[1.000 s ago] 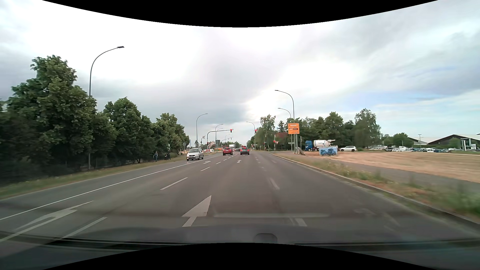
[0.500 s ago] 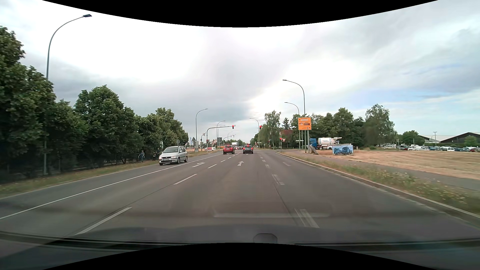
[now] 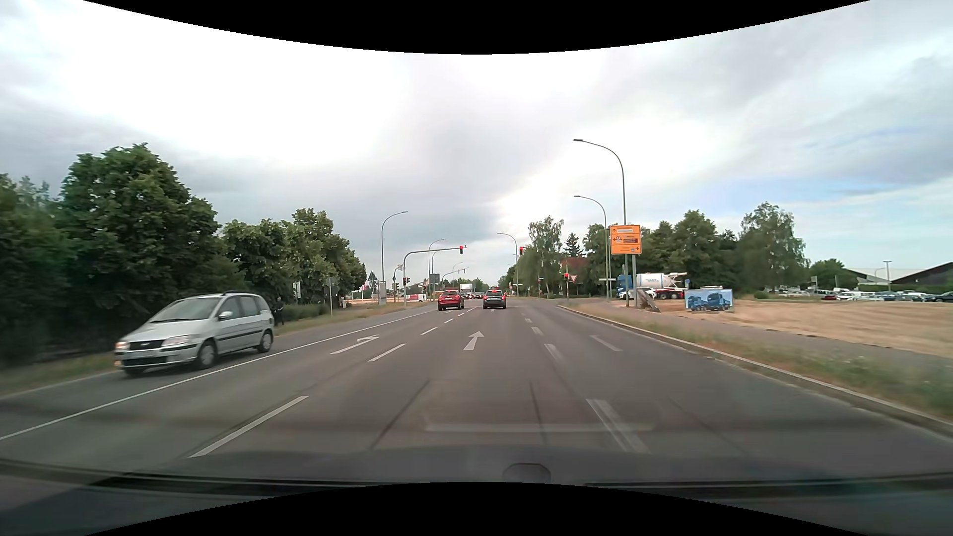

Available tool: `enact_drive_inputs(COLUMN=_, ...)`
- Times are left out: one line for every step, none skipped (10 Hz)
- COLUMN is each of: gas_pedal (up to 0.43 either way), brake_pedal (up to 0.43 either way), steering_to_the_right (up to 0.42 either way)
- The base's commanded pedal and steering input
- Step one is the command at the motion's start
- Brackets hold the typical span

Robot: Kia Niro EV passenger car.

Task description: Follow the waypoints while adhering to traffic rules and regulations

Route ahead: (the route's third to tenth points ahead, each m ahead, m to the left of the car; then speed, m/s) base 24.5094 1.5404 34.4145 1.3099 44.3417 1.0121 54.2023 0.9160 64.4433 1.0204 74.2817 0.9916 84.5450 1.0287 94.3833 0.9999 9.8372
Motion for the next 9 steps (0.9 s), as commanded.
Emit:
enact_drive_inputs(gas_pedal=0.0, brake_pedal=0.165, steering_to_the_right=-0.004)
enact_drive_inputs(gas_pedal=0.0, brake_pedal=0.183, steering_to_the_right=-0.004)
enact_drive_inputs(gas_pedal=0.0, brake_pedal=0.201, steering_to_the_right=-0.003)
enact_drive_inputs(gas_pedal=0.0, brake_pedal=0.207, steering_to_the_right=-0.003)
enact_drive_inputs(gas_pedal=0.0, brake_pedal=0.22, steering_to_the_right=-0.003)
enact_drive_inputs(gas_pedal=0.0, brake_pedal=0.226, steering_to_the_right=-0.001)
enact_drive_inputs(gas_pedal=0.0, brake_pedal=0.226, steering_to_the_right=-0.002)
enact_drive_inputs(gas_pedal=0.0, brake_pedal=0.226, steering_to_the_right=-0.004)
enact_drive_inputs(gas_pedal=0.0, brake_pedal=0.226, steering_to_the_right=-0.003)
